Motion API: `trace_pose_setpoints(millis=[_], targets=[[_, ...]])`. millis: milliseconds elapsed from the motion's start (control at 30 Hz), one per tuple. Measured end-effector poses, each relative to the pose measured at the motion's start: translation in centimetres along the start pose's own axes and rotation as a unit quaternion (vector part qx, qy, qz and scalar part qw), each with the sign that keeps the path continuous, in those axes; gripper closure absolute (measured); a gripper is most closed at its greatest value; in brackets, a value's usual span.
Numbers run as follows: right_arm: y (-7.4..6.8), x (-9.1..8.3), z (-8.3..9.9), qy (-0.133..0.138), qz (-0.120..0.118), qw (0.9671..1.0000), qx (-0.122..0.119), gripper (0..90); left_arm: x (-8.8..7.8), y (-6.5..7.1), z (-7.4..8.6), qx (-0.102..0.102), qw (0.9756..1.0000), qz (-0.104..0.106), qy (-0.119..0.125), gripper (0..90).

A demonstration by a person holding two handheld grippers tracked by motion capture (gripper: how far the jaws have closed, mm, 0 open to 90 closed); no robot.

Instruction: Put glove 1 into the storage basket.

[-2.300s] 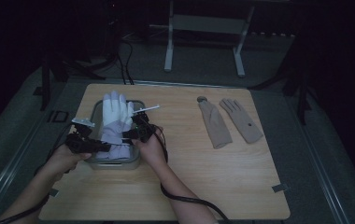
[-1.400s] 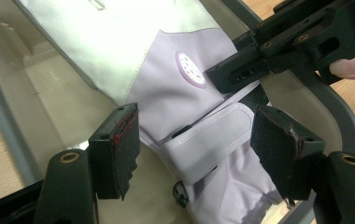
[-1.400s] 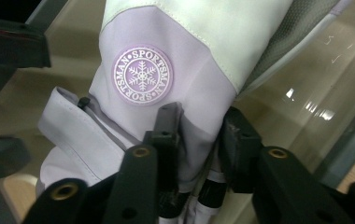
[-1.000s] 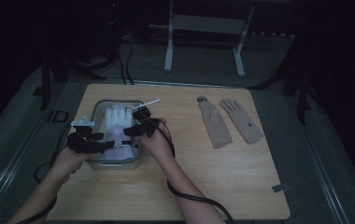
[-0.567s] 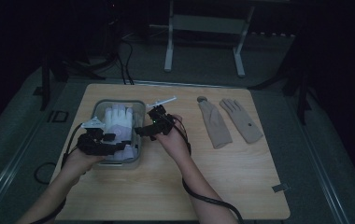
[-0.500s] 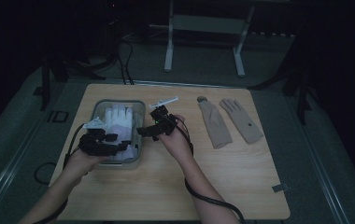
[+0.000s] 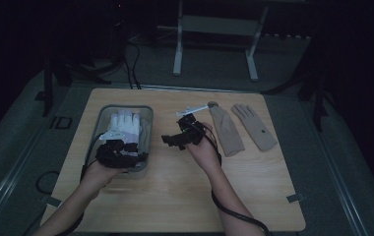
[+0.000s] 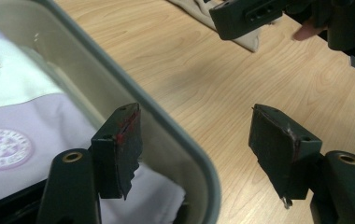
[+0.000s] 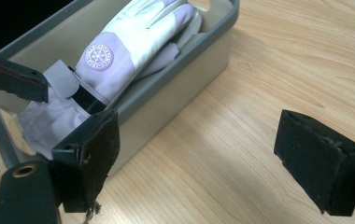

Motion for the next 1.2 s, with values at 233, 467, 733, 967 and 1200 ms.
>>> trace_pose_setpoints(millis=[233,467,733,967,1200], targets=[[1.5,-1.8,1.1,0.011,0.011,0.9999,-0.001,14.0,1.0,2.0,-0.5,0.025,0.9996,0.005,-0.012,22.7],[2.9,-3.7,2.1,0.029,0.017,0.9994,-0.001,13.9,3.4,4.3,-0.3,0.055,0.9985,0.004,-0.004,10.2],[5.3,-5.3,3.9,0.036,0.039,0.9985,0.011,14.0,5.1,6.6,-0.5,0.08,0.9963,0.013,0.029,9.3],[7.4,-5.8,5.7,0.03,0.047,0.998,0.028,13.9,7.2,7.9,1.0,0.098,0.9948,0.028,0.011,9.3],[9.7,-6.4,7.4,0.034,0.06,0.9971,0.033,13.8,9.0,8.2,3.0,0.09,0.995,0.04,0.013,9.3]])
Point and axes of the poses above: each handheld gripper's, and its own axes: x roughly forward along the jaws, z roughly out of its underside, y roughly to its right, the point moved 8 cm from there along x, roughly forward along the jaws, and after that the axes turned 6 degrees about -y, right-handed, at the moved point
